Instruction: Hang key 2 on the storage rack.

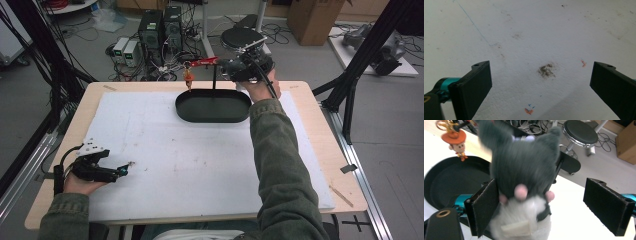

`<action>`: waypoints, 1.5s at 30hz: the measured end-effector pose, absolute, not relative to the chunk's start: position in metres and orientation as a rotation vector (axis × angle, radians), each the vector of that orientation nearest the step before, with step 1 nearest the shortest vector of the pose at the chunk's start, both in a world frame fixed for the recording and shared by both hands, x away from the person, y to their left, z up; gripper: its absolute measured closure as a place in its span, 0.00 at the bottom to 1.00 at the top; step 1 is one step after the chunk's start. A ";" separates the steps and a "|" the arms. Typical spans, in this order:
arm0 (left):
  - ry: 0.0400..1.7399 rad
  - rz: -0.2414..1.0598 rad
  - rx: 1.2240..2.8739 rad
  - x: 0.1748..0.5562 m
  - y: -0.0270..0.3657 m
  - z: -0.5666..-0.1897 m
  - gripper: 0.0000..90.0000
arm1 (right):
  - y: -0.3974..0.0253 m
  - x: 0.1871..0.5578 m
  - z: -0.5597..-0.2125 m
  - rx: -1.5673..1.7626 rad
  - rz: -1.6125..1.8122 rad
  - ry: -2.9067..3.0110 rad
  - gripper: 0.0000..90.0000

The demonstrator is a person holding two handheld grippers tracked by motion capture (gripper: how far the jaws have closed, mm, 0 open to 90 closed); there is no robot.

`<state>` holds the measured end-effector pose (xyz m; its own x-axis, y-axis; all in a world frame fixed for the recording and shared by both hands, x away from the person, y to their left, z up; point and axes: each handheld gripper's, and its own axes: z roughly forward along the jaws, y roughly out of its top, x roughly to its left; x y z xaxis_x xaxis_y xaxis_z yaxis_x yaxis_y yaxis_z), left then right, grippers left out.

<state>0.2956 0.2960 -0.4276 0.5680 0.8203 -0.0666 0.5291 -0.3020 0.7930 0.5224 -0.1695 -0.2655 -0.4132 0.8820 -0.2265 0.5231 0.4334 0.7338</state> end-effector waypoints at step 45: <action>1.089 0.431 1.994 0.295 0.296 -0.430 0.05 | -0.232 0.439 -0.295 1.155 1.011 2.229 0.01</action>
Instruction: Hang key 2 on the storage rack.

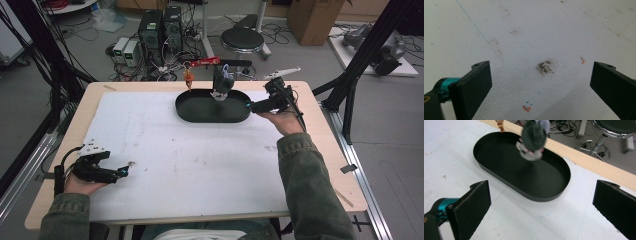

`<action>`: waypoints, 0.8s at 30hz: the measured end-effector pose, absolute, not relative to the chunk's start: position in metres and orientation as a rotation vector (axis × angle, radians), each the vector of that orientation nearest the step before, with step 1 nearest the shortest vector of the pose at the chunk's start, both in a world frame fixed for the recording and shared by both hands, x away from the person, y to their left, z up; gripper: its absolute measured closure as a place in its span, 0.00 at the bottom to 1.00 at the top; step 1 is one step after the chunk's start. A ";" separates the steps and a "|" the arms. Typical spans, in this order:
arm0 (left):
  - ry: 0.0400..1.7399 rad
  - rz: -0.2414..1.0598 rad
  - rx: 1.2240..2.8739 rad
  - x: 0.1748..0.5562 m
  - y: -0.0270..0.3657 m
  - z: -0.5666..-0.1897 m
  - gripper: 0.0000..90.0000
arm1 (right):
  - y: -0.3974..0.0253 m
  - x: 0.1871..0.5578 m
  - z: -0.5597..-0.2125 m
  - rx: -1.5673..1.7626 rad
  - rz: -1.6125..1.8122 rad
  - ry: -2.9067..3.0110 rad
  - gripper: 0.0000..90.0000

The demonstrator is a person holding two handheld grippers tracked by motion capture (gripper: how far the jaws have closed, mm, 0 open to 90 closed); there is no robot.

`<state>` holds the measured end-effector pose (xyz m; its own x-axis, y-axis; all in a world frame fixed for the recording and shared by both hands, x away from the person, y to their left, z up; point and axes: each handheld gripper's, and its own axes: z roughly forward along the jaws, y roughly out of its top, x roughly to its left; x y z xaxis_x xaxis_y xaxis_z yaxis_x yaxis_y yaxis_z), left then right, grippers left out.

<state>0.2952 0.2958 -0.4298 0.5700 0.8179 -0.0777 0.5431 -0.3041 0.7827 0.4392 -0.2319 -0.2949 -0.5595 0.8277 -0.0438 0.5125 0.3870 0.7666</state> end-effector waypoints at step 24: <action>1.088 0.420 2.004 0.295 0.295 -0.432 0.05 | -0.268 0.408 -0.333 1.254 1.083 2.154 0.01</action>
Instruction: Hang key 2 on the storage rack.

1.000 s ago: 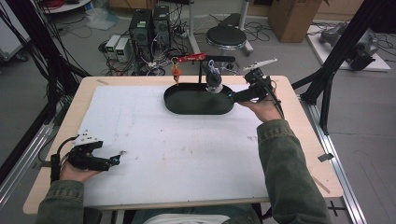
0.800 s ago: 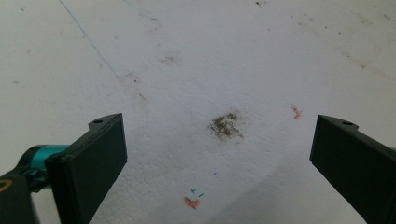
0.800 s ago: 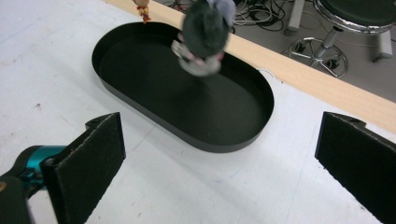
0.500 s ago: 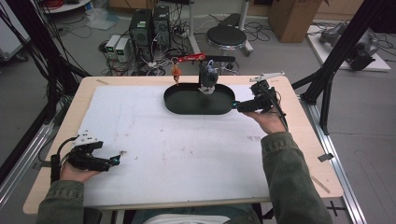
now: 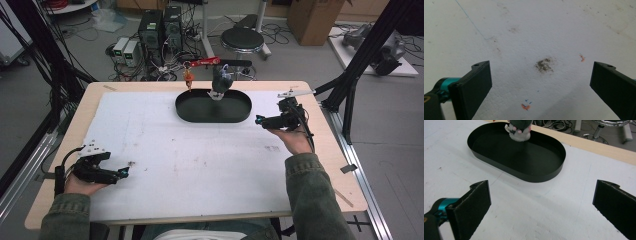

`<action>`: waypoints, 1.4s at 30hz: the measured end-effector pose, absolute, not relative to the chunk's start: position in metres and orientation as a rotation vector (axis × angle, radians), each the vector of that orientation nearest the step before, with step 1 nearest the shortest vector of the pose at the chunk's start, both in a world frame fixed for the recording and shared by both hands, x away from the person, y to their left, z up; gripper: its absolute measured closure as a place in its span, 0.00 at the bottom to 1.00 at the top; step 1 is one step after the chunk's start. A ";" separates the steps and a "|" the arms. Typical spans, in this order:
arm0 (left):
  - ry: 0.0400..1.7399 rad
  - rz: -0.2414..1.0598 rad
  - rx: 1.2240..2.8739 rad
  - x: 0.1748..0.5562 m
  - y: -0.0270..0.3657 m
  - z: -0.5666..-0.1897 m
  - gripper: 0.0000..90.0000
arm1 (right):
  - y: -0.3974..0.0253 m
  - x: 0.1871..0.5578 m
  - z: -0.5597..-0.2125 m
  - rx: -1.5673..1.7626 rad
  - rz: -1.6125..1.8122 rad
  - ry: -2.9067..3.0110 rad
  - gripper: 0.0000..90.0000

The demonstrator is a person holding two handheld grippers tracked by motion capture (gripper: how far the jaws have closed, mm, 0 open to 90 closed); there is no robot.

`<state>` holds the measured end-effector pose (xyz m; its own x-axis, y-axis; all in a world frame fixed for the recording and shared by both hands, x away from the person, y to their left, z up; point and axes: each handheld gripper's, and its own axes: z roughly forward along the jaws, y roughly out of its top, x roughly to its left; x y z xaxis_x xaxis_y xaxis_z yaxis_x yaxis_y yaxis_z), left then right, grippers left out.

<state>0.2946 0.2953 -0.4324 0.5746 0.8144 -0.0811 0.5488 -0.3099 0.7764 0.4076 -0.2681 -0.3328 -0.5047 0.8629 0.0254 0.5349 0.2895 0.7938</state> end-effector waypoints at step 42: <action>1.104 0.420 2.005 0.294 0.297 -0.434 0.05 | -0.342 0.338 -0.393 1.316 1.204 2.005 0.01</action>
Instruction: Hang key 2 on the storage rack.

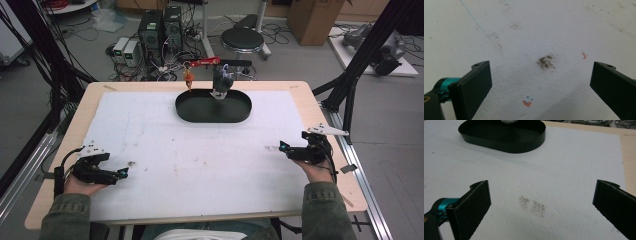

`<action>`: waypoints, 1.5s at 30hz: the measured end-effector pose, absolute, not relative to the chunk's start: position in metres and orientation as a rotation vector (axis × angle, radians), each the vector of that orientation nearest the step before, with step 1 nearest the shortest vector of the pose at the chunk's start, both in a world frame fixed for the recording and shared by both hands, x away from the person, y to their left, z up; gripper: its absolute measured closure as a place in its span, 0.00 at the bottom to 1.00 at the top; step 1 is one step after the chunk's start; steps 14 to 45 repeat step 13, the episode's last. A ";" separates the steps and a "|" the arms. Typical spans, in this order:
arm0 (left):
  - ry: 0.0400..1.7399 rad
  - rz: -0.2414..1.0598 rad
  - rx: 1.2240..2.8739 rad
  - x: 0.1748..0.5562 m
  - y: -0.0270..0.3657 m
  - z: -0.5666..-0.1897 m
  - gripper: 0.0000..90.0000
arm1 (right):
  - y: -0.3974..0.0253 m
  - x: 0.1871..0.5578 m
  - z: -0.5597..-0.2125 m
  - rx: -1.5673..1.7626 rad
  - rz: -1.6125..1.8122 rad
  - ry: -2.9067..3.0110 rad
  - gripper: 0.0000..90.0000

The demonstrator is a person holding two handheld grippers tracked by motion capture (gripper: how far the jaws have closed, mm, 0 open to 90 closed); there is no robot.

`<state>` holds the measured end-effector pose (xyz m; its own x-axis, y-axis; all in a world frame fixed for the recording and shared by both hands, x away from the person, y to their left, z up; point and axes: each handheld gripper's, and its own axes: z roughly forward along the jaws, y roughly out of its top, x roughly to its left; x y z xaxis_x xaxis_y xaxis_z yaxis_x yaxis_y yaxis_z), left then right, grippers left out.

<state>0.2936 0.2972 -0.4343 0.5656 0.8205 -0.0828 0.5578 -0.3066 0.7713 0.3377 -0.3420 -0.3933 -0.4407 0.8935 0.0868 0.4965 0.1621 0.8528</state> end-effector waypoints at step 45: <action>1.105 0.418 2.003 0.294 0.298 -0.434 0.05 | -0.348 0.318 -0.411 1.277 1.188 1.959 0.01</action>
